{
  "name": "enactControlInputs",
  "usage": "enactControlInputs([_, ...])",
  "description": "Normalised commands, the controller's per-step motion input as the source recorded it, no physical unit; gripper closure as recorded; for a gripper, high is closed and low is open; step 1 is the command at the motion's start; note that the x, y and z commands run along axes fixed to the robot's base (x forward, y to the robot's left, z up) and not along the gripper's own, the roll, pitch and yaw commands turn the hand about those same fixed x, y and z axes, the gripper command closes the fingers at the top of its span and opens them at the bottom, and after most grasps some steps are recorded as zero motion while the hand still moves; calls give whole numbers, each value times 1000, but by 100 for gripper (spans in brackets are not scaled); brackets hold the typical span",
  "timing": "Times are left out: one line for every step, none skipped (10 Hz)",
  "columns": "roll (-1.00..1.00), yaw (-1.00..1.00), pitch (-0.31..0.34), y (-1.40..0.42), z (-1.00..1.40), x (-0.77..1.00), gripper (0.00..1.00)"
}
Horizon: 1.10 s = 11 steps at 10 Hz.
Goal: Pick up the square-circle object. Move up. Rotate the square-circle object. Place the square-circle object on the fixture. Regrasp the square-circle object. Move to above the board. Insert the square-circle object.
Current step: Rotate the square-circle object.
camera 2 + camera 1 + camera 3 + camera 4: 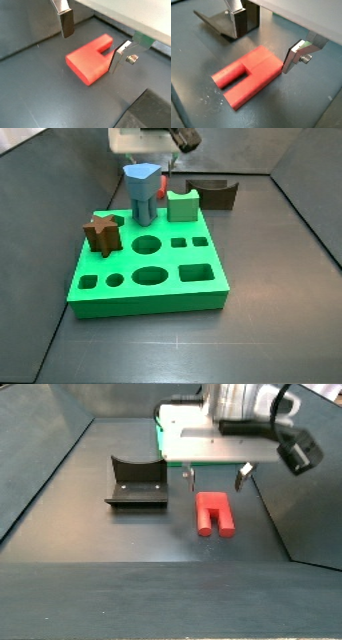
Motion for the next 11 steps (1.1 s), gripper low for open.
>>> enactControlInputs([79, -11, 94, 3, 1000, -18, 0])
enactControlInputs([99, 4, 93, -3, 983, -23, 0])
enactControlInputs([117, 16, 98, -8, 801, -24, 0])
enactControlInputs([127, 21, 99, -7, 710, -26, 0])
enactControlInputs([0, 1000, 0, 0, 0, 0, 0])
enactControlInputs([-1, 1000, 0, 4, -134, -3, 0])
enactControlInputs([1, 1000, 1, 8, -255, -2, 0])
enactControlInputs([1, 1000, -2, 8, -208, 42, 0])
enactControlInputs([0, 1000, -2, 1, -126, 38, 0])
enactControlInputs([-1, 1000, -2, 0, -68, 33, 0])
enactControlInputs([-1, 1000, -2, 2, -58, 30, 0])
